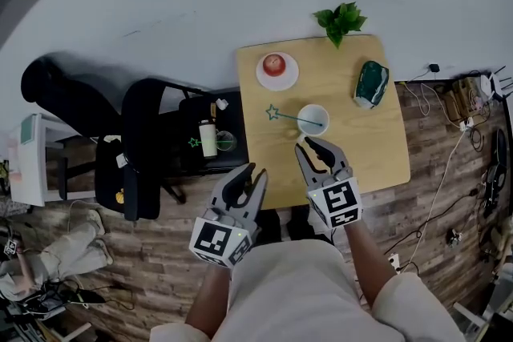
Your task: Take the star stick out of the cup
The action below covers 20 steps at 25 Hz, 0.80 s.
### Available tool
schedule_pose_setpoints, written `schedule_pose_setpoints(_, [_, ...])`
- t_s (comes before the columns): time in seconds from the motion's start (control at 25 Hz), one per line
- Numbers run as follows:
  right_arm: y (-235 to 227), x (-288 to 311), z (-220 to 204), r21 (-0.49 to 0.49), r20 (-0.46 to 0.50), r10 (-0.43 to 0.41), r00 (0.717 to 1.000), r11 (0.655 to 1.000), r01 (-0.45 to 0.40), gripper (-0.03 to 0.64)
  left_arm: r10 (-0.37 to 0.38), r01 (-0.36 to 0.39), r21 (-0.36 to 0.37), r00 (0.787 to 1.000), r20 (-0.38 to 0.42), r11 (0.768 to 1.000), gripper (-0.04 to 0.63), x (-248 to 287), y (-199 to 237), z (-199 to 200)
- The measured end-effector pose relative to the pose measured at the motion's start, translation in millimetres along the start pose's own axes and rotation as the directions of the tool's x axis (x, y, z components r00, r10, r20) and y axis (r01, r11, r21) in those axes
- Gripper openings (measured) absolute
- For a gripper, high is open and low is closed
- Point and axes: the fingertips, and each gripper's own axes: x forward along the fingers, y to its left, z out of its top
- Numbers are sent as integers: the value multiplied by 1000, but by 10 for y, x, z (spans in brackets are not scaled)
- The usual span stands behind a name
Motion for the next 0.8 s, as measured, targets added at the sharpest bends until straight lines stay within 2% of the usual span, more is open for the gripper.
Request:
schedule_pose_setpoints(0.4, [-125, 433, -233, -13, -77, -28, 997, 1000, 27, 80, -16, 16, -14, 1000, -21, 1000, 87, 170, 280, -6])
schedule_pose_setpoints(0.8, [-205, 768, -495, -37, -157, -38, 987, 999, 32, 81, -39, 38, -30, 999, -37, 999, 87, 314, 372, -23])
